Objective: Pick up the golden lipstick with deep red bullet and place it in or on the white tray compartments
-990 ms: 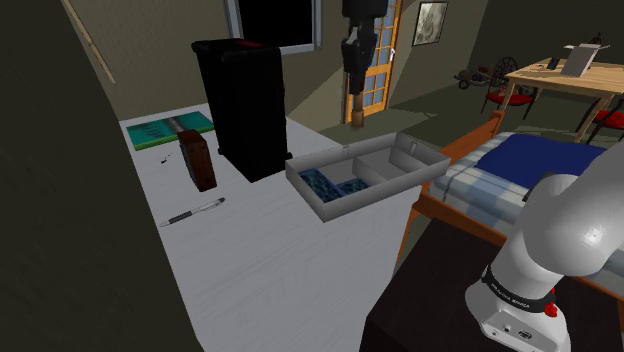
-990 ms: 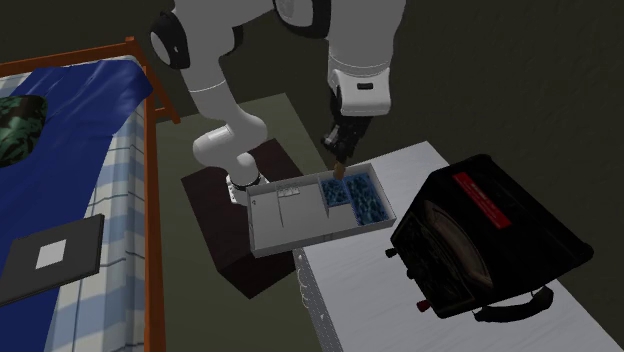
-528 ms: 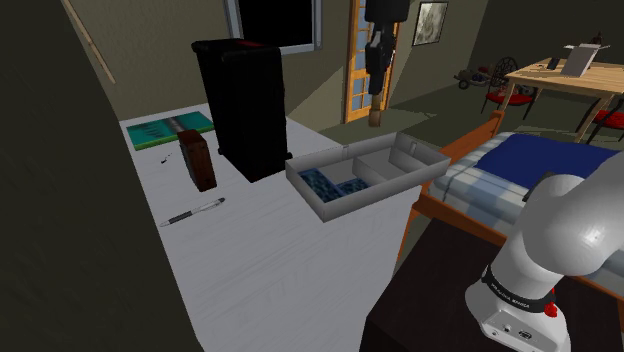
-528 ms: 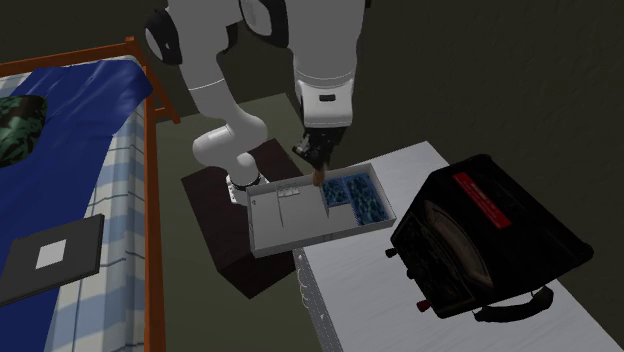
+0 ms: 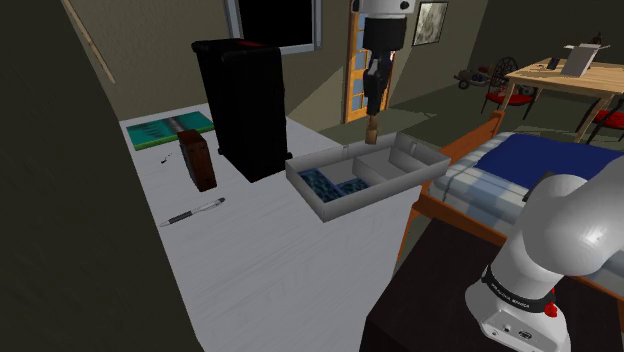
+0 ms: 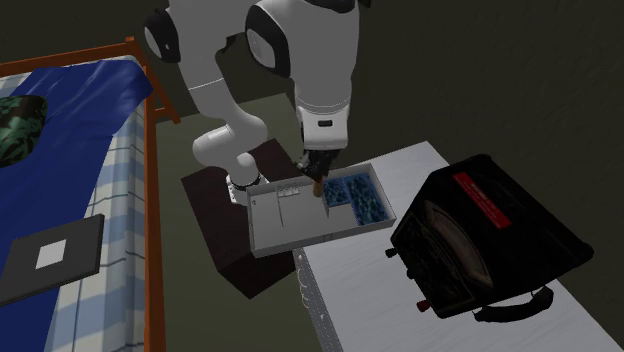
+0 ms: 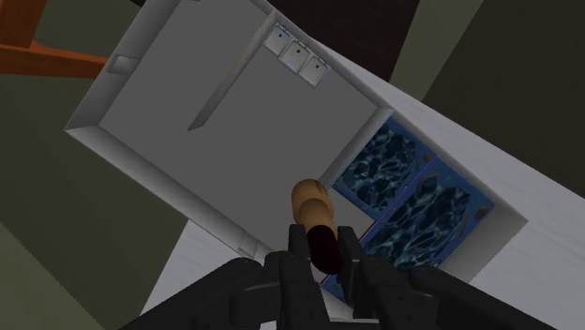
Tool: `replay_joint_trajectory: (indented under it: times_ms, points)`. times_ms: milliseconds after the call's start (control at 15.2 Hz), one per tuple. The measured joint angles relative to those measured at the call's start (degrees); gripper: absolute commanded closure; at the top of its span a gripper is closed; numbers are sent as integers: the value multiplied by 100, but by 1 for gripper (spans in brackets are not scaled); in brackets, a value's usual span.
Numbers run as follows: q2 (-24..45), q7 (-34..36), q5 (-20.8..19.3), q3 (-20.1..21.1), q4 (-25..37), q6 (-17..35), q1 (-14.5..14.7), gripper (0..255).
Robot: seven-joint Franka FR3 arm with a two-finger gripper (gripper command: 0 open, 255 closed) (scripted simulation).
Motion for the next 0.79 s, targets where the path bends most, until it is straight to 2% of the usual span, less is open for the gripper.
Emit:
replay_joint_trajectory:
  times_ms: [528, 792]
  points:
    - [-189, -27, 38, 20, -792, 604, 24, 255]
    - [-209, -33, 41, 20, -873, 673, 25, 255]
